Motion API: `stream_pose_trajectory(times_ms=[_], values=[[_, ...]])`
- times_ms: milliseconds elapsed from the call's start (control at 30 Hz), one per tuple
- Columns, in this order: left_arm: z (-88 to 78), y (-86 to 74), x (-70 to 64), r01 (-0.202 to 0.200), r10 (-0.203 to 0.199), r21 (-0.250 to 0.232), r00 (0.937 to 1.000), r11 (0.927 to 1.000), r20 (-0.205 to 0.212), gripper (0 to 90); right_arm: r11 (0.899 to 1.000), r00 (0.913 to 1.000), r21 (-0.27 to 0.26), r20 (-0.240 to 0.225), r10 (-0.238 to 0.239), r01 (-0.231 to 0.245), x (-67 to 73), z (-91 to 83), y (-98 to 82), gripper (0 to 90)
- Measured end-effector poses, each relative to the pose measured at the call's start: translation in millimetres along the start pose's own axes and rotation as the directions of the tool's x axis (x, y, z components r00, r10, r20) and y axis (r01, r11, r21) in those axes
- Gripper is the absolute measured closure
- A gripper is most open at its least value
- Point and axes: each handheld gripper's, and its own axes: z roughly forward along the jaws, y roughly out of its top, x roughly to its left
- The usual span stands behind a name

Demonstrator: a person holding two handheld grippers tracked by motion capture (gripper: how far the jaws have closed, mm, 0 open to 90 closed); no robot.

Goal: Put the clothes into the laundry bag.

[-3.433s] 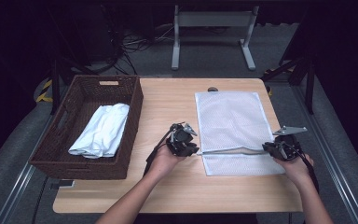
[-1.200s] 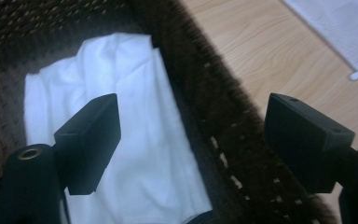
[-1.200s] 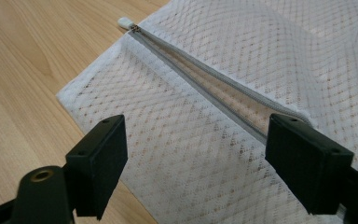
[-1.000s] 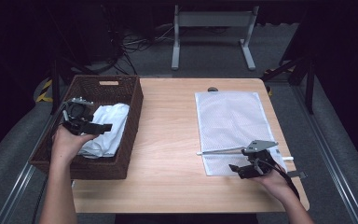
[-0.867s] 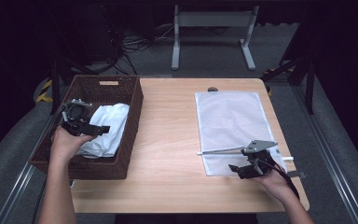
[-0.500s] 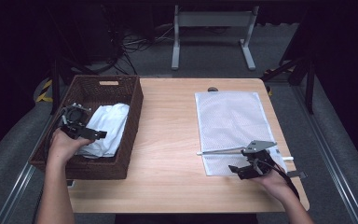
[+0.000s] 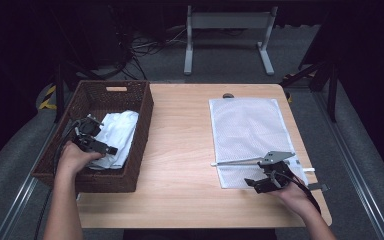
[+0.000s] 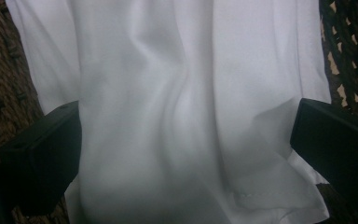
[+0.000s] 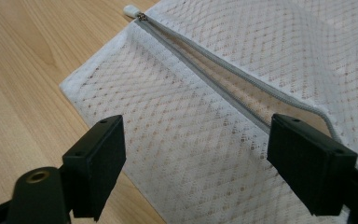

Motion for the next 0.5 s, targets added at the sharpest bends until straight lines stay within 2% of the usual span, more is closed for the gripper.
stream_pose_trajectory(times_ms=[133,267,333,500], values=[[4.7,0.6,-1.2,-0.017,0.018,0.028,0.9994,0.9994,-0.028,1.1,1.000,1.0000,0.003,-0.003,-0.004,0.004,0.0,0.9,-0.2,20.0],[12.7,0.7,-1.6,-0.018,0.026,0.096,0.9962,0.9952,-0.083,1.0,1.000,1.0000,0.008,-0.002,-0.004,0.004,0.0,1.6,-0.6,20.0],[15.9,1.0,-3.2,-0.030,0.041,0.117,0.9950,0.9926,-0.091,0.1,1.000,1.0000,0.009,-0.003,-0.006,0.006,0.2,1.6,-0.7,20.0],[18.7,0.6,-2.7,-0.022,0.035,0.142,0.9953,0.9896,-0.090,0.8,1.000,1.0000,0.012,-0.003,-0.005,0.005,0.3,1.7,-0.7,19.9]])
